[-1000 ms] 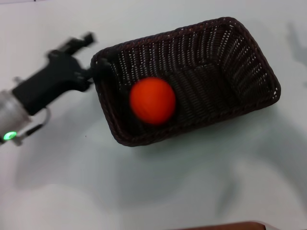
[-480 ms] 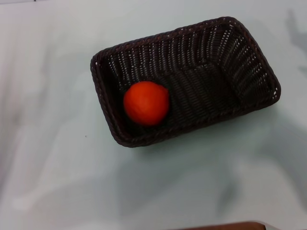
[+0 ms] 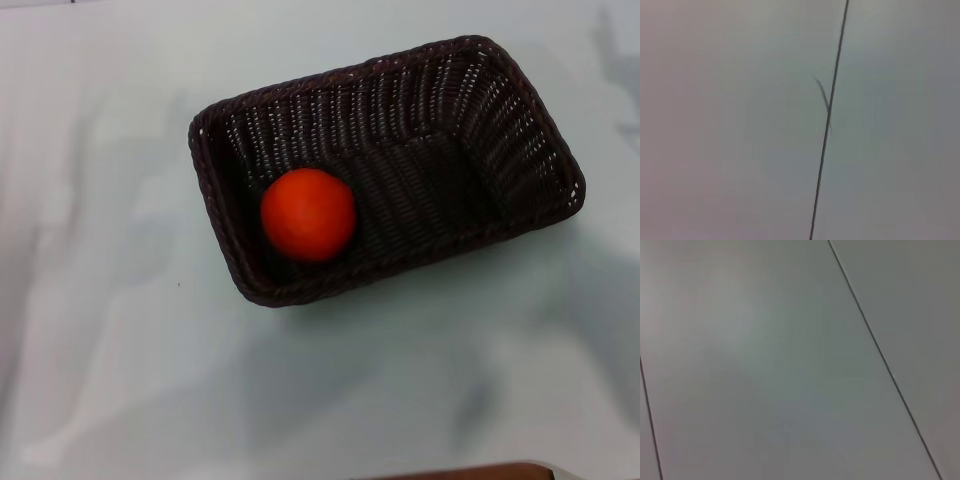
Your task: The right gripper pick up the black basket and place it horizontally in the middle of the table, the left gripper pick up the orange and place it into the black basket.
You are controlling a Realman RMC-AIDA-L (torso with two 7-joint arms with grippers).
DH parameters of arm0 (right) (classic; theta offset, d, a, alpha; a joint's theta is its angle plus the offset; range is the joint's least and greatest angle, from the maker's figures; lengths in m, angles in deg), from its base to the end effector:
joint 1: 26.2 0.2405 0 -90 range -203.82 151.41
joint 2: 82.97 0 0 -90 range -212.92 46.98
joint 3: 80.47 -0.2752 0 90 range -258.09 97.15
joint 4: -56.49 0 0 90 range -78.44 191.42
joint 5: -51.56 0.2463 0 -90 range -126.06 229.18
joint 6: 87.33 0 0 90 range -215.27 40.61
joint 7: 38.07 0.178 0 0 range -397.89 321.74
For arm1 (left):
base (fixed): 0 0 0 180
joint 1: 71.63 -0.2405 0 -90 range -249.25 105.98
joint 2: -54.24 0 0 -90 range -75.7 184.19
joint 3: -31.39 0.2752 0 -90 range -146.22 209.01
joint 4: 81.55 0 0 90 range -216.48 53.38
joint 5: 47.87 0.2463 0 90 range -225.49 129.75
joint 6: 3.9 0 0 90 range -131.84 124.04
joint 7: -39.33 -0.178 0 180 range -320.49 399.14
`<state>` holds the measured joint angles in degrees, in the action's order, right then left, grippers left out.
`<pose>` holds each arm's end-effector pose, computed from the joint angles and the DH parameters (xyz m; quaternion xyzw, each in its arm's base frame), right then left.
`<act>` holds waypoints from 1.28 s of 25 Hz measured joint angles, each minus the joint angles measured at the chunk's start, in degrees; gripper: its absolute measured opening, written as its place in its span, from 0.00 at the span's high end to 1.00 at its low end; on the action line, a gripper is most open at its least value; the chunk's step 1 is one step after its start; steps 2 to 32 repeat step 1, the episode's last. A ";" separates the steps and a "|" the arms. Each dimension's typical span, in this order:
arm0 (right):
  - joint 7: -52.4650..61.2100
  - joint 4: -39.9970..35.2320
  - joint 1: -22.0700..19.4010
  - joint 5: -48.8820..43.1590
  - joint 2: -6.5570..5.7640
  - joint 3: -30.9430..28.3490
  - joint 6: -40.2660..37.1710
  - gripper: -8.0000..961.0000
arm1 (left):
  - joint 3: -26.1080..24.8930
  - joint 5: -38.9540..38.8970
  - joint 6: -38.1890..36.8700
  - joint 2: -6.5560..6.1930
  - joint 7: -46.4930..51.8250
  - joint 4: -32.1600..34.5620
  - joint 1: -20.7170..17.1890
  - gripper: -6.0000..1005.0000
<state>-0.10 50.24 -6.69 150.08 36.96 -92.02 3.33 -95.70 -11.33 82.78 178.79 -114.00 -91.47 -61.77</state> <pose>0.4076 0.3162 0.0589 -0.2584 -0.5278 -0.6483 0.4842 -0.3874 0.2818 -0.0227 -0.6429 -0.2454 -0.4090 0.5993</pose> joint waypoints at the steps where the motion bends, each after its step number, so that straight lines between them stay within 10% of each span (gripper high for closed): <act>1: -0.12 0.14 0.04 0.00 0.03 -0.32 0.15 0.27 | -0.01 -0.01 0.03 0.00 -0.93 0.07 0.00 0.12; 32: -0.12 0.14 0.04 0.00 0.03 -0.32 0.15 0.27 | -0.01 -0.01 0.03 0.00 -0.93 0.07 0.00 0.12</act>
